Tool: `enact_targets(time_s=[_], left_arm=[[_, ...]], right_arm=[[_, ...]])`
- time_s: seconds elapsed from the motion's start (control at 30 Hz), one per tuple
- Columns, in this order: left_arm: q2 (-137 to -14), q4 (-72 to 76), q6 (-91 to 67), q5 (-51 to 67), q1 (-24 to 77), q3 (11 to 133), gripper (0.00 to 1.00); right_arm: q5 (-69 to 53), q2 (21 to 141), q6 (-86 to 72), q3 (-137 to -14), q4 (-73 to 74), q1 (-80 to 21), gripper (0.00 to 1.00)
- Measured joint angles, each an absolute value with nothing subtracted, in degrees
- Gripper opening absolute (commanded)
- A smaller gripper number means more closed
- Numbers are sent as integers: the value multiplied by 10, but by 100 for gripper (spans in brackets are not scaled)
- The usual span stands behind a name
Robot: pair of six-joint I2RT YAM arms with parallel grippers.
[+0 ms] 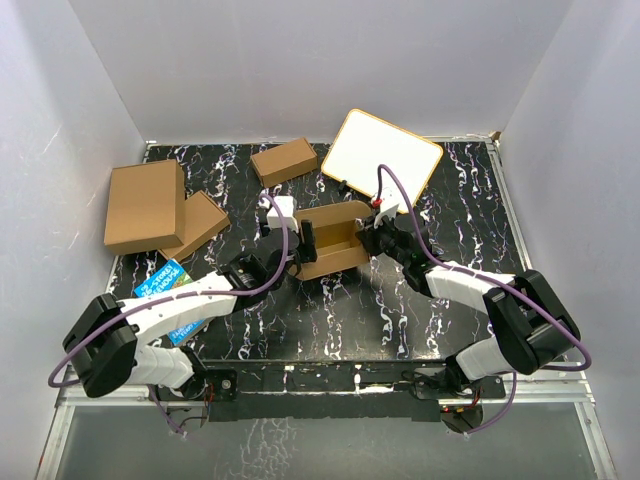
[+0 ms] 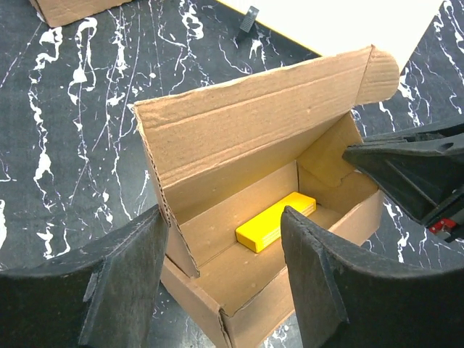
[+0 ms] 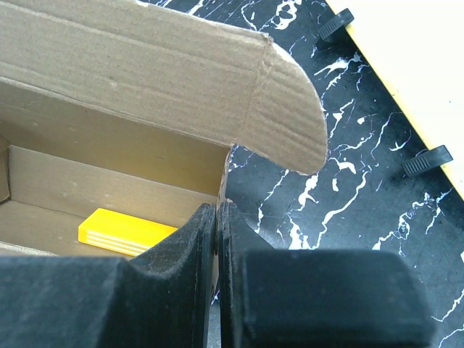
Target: Fold the paper box
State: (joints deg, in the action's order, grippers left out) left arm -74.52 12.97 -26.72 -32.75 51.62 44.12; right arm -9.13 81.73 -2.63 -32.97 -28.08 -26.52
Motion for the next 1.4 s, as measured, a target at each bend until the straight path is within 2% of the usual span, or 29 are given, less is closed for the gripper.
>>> enact_targets(time_s=[0.23, 0.5, 0.77, 0.97, 1.1, 1.2, 1.33, 1.4], left_arm=[[-736, 94, -265, -307, 516, 441, 64], [-698, 57, -234, -278, 516, 441, 72], [-664, 15, -200, -261, 516, 441, 90], [-623, -8, -171, -221, 508, 466, 89], [-628, -23, -171, -140, 471, 524, 85], [-641, -25, -183, -61, 429, 567, 75], [-680, -33, -215, 23, 389, 633, 67], [-710, -34, -235, 49, 385, 675, 67]], right_arm=[[-97, 817, -26, -328, -285, -265, 9], [-106, 817, -18, -320, -298, -265, 9], [-125, 817, -13, -306, -321, -257, 9], [-140, 816, -9, -301, -331, -249, 9], [-149, 816, -5, -300, -332, -246, 9], [-152, 812, -3, -294, -334, -244, 9], [-156, 811, -3, -293, -334, -243, 9], [-158, 811, -3, -293, -334, -243, 9]])
